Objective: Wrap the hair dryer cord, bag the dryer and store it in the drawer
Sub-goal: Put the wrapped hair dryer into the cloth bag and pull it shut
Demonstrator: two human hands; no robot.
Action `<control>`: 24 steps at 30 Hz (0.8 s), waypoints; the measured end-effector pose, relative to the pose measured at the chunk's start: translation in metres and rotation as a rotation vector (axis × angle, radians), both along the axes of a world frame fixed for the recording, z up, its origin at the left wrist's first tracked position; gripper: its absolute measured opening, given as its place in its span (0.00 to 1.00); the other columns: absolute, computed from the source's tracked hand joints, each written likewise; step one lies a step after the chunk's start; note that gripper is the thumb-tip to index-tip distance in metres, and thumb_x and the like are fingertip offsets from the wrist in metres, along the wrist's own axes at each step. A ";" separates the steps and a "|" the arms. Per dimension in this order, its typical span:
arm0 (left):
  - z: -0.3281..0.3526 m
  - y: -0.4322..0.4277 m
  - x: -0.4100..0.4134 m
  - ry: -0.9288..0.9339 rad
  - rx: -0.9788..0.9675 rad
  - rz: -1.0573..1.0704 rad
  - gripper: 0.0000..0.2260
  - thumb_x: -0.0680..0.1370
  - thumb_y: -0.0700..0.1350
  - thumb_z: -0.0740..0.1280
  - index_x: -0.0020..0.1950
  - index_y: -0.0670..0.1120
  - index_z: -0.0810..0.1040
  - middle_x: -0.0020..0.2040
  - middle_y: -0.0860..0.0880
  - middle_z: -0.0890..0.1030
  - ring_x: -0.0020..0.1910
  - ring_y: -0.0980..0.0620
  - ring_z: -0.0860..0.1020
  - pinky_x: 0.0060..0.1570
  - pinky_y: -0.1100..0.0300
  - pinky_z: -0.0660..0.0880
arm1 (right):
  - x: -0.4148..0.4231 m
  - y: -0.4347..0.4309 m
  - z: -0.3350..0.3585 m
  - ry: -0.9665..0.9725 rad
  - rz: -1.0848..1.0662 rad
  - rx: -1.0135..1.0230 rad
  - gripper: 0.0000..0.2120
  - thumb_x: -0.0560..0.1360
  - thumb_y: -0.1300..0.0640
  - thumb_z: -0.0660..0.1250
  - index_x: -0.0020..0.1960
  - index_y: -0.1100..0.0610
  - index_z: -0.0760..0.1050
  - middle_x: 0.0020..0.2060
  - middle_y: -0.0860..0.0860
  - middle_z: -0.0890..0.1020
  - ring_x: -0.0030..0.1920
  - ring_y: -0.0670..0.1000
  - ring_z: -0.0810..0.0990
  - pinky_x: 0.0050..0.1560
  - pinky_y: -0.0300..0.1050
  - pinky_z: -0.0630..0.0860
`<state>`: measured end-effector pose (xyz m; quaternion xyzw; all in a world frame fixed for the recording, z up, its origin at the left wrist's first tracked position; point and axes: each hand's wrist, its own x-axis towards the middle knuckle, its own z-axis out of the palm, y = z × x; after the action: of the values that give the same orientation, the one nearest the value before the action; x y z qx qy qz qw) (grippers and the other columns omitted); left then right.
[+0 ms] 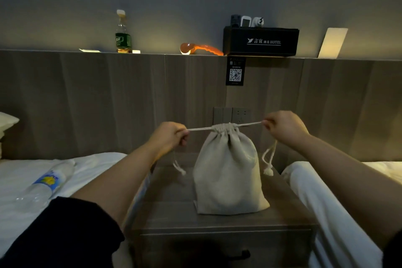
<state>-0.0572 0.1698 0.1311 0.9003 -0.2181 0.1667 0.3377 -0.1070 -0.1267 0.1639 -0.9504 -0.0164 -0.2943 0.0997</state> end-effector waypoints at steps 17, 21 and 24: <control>-0.049 -0.053 -0.012 0.727 -0.793 -0.141 0.10 0.79 0.43 0.61 0.43 0.40 0.79 0.35 0.44 0.78 0.34 0.47 0.76 0.35 0.59 0.73 | -0.011 0.053 -0.048 0.421 0.345 0.471 0.21 0.74 0.40 0.62 0.45 0.59 0.79 0.40 0.53 0.82 0.40 0.51 0.80 0.43 0.43 0.76; -0.057 -0.054 -0.018 0.492 -0.551 0.093 0.05 0.75 0.39 0.63 0.46 0.43 0.79 0.34 0.47 0.79 0.33 0.48 0.76 0.38 0.58 0.73 | -0.011 0.061 -0.066 0.440 0.227 0.644 0.21 0.77 0.44 0.60 0.39 0.59 0.80 0.33 0.52 0.79 0.33 0.49 0.77 0.34 0.40 0.71; -0.062 -0.052 -0.034 0.022 -0.312 0.060 0.18 0.78 0.44 0.60 0.68 0.51 0.69 0.62 0.50 0.75 0.59 0.52 0.74 0.60 0.59 0.70 | -0.009 0.055 -0.071 0.496 0.167 0.915 0.17 0.75 0.44 0.62 0.53 0.54 0.81 0.45 0.53 0.83 0.45 0.52 0.81 0.45 0.44 0.78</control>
<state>-0.0910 0.1176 0.0693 0.8448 -0.1589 0.1986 0.4708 -0.1156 -0.0714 0.0929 -0.8462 0.0623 -0.0289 0.5284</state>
